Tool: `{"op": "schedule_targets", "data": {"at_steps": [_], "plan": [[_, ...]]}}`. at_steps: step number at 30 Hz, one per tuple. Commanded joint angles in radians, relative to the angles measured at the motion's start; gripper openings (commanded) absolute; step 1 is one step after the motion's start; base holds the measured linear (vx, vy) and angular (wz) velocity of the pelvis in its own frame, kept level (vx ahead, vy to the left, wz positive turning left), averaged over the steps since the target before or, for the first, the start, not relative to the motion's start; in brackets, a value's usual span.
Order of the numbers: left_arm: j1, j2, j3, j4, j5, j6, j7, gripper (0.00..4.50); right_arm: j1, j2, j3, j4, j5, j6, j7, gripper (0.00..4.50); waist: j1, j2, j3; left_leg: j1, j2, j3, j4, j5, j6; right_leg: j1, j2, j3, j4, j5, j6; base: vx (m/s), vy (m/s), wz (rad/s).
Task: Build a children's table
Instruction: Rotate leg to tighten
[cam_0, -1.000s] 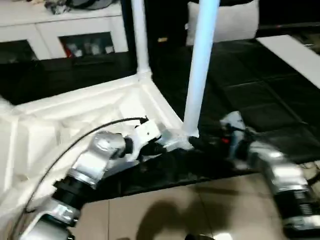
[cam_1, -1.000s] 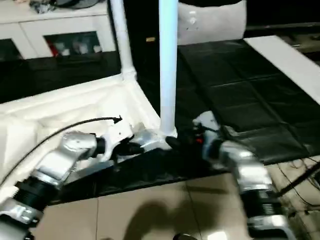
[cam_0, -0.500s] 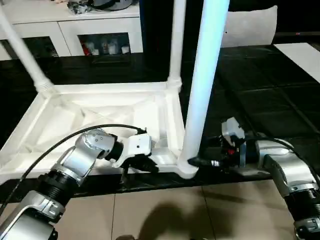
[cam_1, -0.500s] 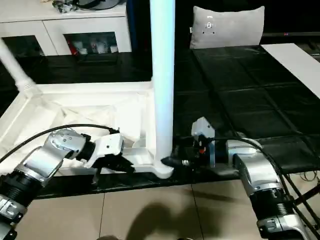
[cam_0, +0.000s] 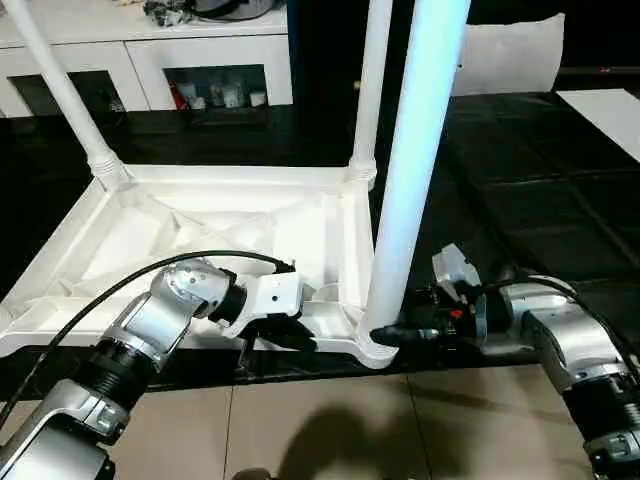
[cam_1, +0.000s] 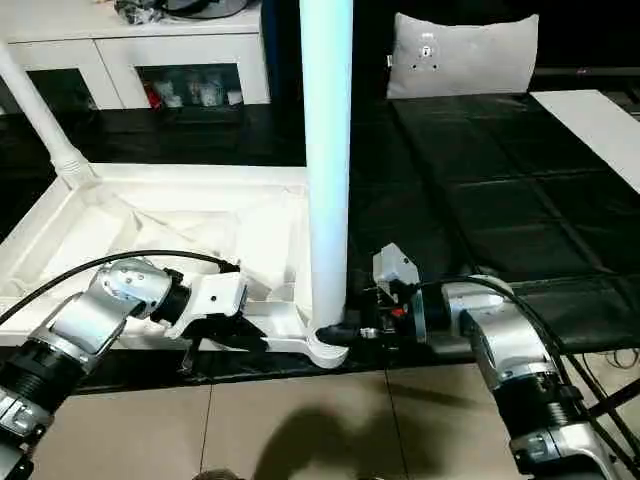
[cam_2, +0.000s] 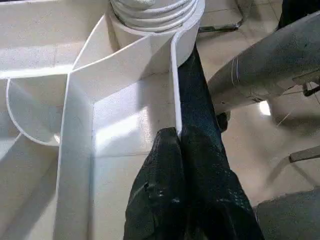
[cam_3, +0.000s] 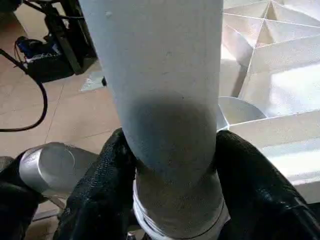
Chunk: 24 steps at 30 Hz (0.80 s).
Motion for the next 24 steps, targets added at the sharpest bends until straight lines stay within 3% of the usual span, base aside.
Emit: {"op": "schedule_targets", "data": {"at_steps": [1,6,11,12,15,17,18,20,21,22,23,24], "plan": [[0.007,-0.004,-0.035,-0.002,0.004,-0.001,-0.043,0.0,-0.011,-0.005,0.011,-0.003,0.013,0.008,0.018,2.11,-0.001,-0.016,-0.072,-0.007,0.044,-0.002,-0.063,-0.075,0.089,0.065,-0.069,0.066,-0.061,-0.292,-0.133,0.0,0.0,0.0],[0.032,-0.04,0.01,-0.05,-0.045,0.116,0.019,0.0,0.019,0.019,0.004,-0.046,0.033,0.063,-0.025,1.97,-0.001,-0.015,-0.073,-0.007,0.046,-0.003,-0.063,-0.066,0.089,0.067,-0.07,0.066,-0.057,-0.267,-0.147,0.0,0.0,0.0],[0.053,-0.083,0.041,-0.1,-0.044,0.221,0.128,0.0,-0.003,0.101,0.0,-0.003,-0.054,0.105,-0.259,1.96,-0.009,-0.015,-0.066,-0.004,0.04,-0.002,-0.068,-0.103,0.066,0.063,-0.069,0.063,-0.072,-0.359,-0.119,0.0,0.0,0.0],[0.058,-0.107,0.055,-0.117,-0.047,0.269,0.174,0.0,-0.017,0.141,-0.01,0.02,-0.075,0.131,-0.35,1.96,-0.017,-0.02,-0.063,-0.004,0.036,-0.002,-0.07,-0.131,0.053,0.065,-0.069,0.059,-0.081,-0.407,-0.101,0.0,0.0,0.0],[0.06,-0.153,0.079,-0.139,-0.049,0.344,0.253,0.0,-0.035,0.205,-0.024,0.049,-0.097,0.175,-0.48,1.96,-0.045,-0.02,-0.059,-0.008,0.027,-0.005,-0.07,-0.159,0.024,0.07,-0.068,0.048,-0.092,-0.494,-0.055,0.0,0.0,0.0],[0.054,-0.226,0.113,-0.16,-0.038,0.437,0.371,0.0,-0.05,0.294,-0.04,0.083,-0.125,0.214,-0.645,1.96,-0.064,-0.021,-0.056,-0.005,0.023,-0.005,-0.068,-0.186,0.022,0.064,-0.066,0.043,-0.104,-0.534,-0.037,0.0,0.0,0.0],[0.054,-0.226,0.113,-0.16,-0.038,0.437,0.371,0.0,-0.05,0.294,-0.04,0.083,-0.125,0.214,-0.645,1.96,-0.076,-0.02,-0.053,0.002,0.02,-0.005,-0.065,-0.216,0.019,0.057,-0.065,0.037,-0.115,-0.572,-0.026,0.0,0.0,0.0],[0.038,-0.305,0.145,-0.147,-0.018,0.497,0.506,0.0,-0.085,0.392,-0.089,0.179,-0.138,0.211,-0.845,1.96,-0.094,-0.018,-0.052,0.002,0.017,-0.008,-0.062,-0.252,0.016,0.056,-0.064,0.029,-0.122,-0.607,-0.009,0.0,0.0,0.0],[0.033,-0.323,0.154,-0.141,-0.014,0.505,0.539,0.0,-0.094,0.411,-0.105,0.204,-0.135,0.204,-0.884,1.96,-0.104,-0.02,-0.05,0.007,0.012,-0.01,-0.056,-0.28,0.014,0.053,-0.062,0.015,-0.134,-0.638,0.012,0.0,0.0,0.0],[0.028,-0.338,0.161,-0.134,-0.012,0.51,0.562,0.0,-0.101,0.423,-0.118,0.225,-0.131,0.189,-0.909,1.96,-0.107,-0.012,-0.05,0.013,0.011,-0.01,-0.054,-0.295,0.016,0.051,-0.063,0.011,-0.139,-0.649,0.018,0.0,0.0,0.0],[0.019,-0.371,0.177,-0.124,-0.004,0.521,0.612,0.0,-0.114,0.444,-0.137,0.259,-0.124,0.157,-0.929,2.3,-0.118,-0.011,-0.05,0.018,0.013,-0.013,-0.053,-0.321,0.023,0.05,-0.063,0.005,-0.147,-0.642,0.024,0.0,0.0,0.0],[0.012,-0.39,0.184,-0.116,0.003,0.521,0.641,0.0,-0.12,0.452,-0.142,0.275,-0.125,0.126,-0.938,2.51,-0.125,-0.002,-0.048,0.026,0.024,-0.018,-0.06,-0.369,0.03,0.051,-0.062,-0.004,-0.152,-0.616,0.019,0.0,0.0,0.0]]}}
